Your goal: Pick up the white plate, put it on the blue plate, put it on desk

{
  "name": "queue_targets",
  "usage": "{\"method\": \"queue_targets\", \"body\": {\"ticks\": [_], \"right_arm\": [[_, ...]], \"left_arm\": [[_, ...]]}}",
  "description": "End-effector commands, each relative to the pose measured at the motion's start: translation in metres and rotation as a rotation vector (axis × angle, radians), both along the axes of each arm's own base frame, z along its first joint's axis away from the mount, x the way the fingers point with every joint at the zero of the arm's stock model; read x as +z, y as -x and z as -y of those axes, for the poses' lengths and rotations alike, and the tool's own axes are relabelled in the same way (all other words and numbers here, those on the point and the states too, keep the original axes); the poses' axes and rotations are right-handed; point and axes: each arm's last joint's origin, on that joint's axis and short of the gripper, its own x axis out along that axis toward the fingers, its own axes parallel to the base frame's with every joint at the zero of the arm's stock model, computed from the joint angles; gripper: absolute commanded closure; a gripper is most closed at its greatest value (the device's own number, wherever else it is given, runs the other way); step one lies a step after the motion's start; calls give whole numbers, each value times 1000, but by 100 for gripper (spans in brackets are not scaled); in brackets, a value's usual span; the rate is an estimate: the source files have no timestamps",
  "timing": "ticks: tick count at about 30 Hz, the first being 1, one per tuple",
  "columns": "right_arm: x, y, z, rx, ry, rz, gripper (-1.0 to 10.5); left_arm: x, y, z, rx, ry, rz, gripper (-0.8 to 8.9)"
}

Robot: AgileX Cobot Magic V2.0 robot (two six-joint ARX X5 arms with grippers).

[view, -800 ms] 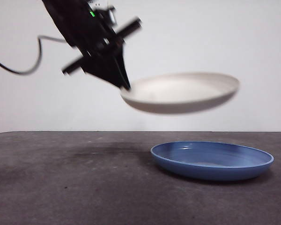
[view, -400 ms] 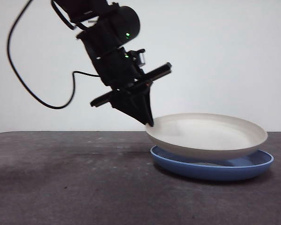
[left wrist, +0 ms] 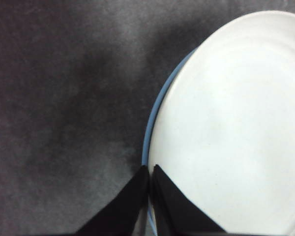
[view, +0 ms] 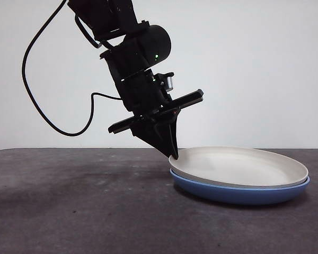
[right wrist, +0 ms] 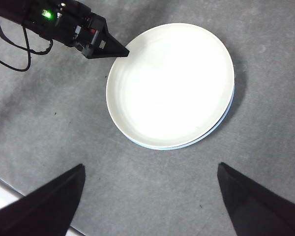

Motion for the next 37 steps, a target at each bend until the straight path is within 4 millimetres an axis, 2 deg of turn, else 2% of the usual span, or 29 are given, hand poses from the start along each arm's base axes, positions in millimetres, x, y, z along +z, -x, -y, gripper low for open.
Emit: {"method": "queue_targets", "body": {"ticks": [1, 3, 6, 8, 16, 21, 25, 32, 35, 37], "right_arm": [[6, -1, 0, -5, -7, 19, 517], [6, -1, 0, -7, -4, 19, 517], [6, -1, 0, -7, -4, 19, 517], [6, -1, 0, -7, -4, 19, 517], [6, -1, 0, -7, -5, 19, 517], [6, -1, 0, -7, -5, 19, 517], [6, -1, 0, -7, -5, 19, 517], [6, -1, 0, -7, -4, 18, 517], [6, -1, 0, -7, -4, 18, 517], [6, -1, 0, -7, -4, 18, 517]], "left_arm": [[3, -2, 8, -18, 15, 19, 798], [6, -3, 8, -18, 16, 21, 727], [13, -3, 11, -28, 19, 31, 553], [18, -4, 13, -42, 20, 44, 470], [46, -3, 12, -74, 7, 63, 462], [80, 6, -1, -88, 29, 125, 463], [115, 18, -19, -87, 49, 186, 462], [178, 51, -71, -58, 85, 307, 463], [193, 69, -96, -35, 86, 341, 463], [195, 82, -110, -24, 83, 350, 465]]}}
